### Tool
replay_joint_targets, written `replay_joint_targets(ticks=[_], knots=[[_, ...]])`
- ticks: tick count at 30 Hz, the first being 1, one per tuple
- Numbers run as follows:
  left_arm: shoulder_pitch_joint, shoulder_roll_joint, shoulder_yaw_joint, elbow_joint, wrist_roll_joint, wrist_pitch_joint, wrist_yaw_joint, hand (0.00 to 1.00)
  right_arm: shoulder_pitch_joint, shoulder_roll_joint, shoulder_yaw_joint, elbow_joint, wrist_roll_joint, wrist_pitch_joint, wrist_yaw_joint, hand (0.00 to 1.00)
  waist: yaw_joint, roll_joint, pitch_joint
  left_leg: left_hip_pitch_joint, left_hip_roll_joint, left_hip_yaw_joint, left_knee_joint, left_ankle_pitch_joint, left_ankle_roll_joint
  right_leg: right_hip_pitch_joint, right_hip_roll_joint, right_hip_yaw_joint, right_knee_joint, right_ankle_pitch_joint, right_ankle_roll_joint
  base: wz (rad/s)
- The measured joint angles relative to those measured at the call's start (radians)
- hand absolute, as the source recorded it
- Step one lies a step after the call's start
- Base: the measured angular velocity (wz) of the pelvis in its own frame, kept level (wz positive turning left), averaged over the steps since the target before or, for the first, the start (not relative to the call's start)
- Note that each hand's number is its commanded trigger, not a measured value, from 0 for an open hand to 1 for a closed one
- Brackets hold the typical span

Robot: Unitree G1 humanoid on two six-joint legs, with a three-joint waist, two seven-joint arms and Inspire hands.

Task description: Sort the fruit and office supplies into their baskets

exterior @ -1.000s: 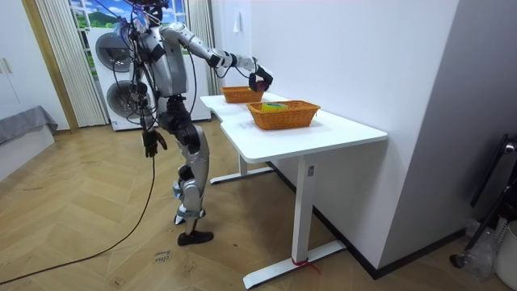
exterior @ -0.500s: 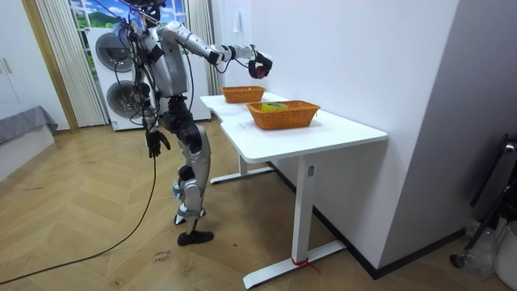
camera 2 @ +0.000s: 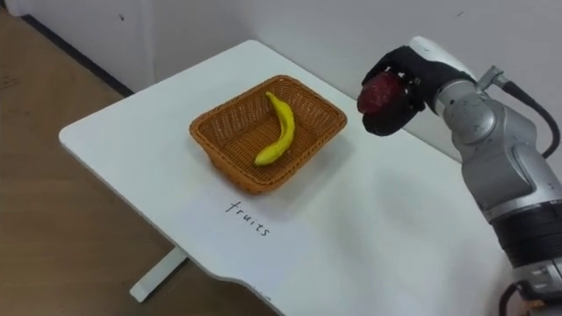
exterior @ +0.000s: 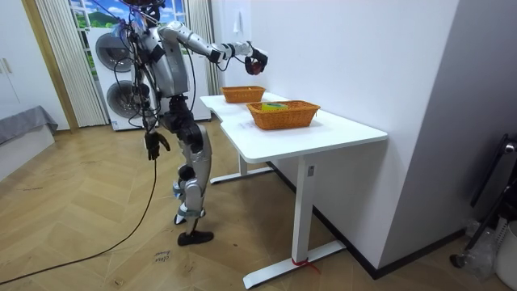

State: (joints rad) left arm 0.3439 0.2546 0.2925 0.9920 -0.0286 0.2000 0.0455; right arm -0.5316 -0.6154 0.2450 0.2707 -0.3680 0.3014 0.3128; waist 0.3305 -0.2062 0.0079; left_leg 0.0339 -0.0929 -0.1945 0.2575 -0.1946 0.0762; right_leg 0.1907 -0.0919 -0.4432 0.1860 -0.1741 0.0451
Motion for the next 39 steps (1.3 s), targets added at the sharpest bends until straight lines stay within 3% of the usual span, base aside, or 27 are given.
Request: replay_joint_targets(ticks=[5,12,20,28,30,32,33,34,35,39], knots=[[-0.002,0.001,0.0,0.002,0.0,0.0,-0.011,0.0,-0.002,0.004,0.015,-0.01,-0.039,0.006,0.006,1.0,0.039,-0.009,0.0055,-0.005,-0.007,-0.005,0.001,0.0,0.0,-0.001,-0.007,-0.005,0.001,-0.008,0.012,0.04],[-0.002,0.007,0.001,0.007,0.001,0.0,-0.018,0.0,-0.003,0.019,0.076,-0.009,-0.031,0.007,-0.012,1.0,0.088,-0.015,0.0027,-0.005,-0.009,-0.005,-0.001,-0.001,0.004,0.0,-0.011,-0.026,0.001,-0.008,0.013,0.0],[-0.002,0.01,0.001,0.005,-0.002,-0.002,0.013,0.0,-0.009,0.023,0.136,-0.008,-0.024,0.005,-0.027,1.0,0.112,-0.019,0.0007,-0.006,-0.01,-0.011,0.0,-0.001,0.004,0.002,-0.011,-0.026,0.001,-0.008,0.013,0.02],[-0.001,0.023,-0.001,0.012,-0.002,-0.006,0.015,0.0,-0.011,0.032,0.181,0.009,-0.025,0.005,-0.045,1.0,0.117,-0.021,0.0043,-0.004,-0.024,-0.053,0.008,-0.001,0.006,0.018,-0.012,-0.022,0.0,-0.009,0.014,0.14],[-0.001,0.027,0.001,0.025,-0.001,-0.006,0.013,0.0,-0.012,0.033,0.194,0.034,-0.025,0.006,-0.045,0.85,0.141,-0.02,0.0081,-0.004,-0.025,-0.054,0.009,-0.001,0.007,0.019,-0.013,-0.021,0.0,-0.009,0.014,0.0],[0.001,0.028,0.001,0.029,-0.001,-0.004,0.011,0.0,-0.012,0.033,0.2,0.043,-0.025,0.006,-0.045,0.51,0.146,-0.021,0.0144,-0.005,-0.025,-0.056,0.009,-0.001,0.007,0.018,-0.013,-0.022,0.0,-0.009,0.014,0.04],[0.003,0.029,0.001,0.029,-0.001,-0.003,0.011,0.0,-0.012,0.033,0.204,0.043,-0.025,0.006,-0.045,0.41,0.149,-0.022,0.0176,-0.007,-0.025,-0.057,0.01,-0.001,0.007,0.017,-0.013,-0.023,0.0,-0.009,0.014,0.04],[0.003,0.03,0.001,0.029,-0.001,-0.002,0.011,0.0,-0.012,0.033,0.205,0.043,-0.025,0.006,-0.045,0.06,0.151,-0.022,0.0182,-0.009,-0.025,-0.058,0.011,-0.001,0.007,0.017,-0.013,-0.024,0.0,-0.009,0.014,0.03],[0.003,0.03,0.001,0.029,-0.002,-0.002,0.009,0.0,-0.012,0.033,0.205,0.045,-0.025,0.006,-0.045,0.0,0.156,-0.021,0.0191,-0.01,-0.026,-0.059,0.012,-0.001,0.007,0.016,-0.013,-0.023,0.0,-0.009,0.014,0.0],[0.002,0.031,0.001,0.025,-0.002,-0.001,0.003,0.0,-0.013,0.033,0.205,0.067,-0.025,0.006,-0.045,0.0,0.169,-0.021,0.0195,-0.009,-0.027,-0.059,0.012,-0.002,0.007,0.014,-0.013,-0.023,0.0,-0.009,0.014,0.0]])
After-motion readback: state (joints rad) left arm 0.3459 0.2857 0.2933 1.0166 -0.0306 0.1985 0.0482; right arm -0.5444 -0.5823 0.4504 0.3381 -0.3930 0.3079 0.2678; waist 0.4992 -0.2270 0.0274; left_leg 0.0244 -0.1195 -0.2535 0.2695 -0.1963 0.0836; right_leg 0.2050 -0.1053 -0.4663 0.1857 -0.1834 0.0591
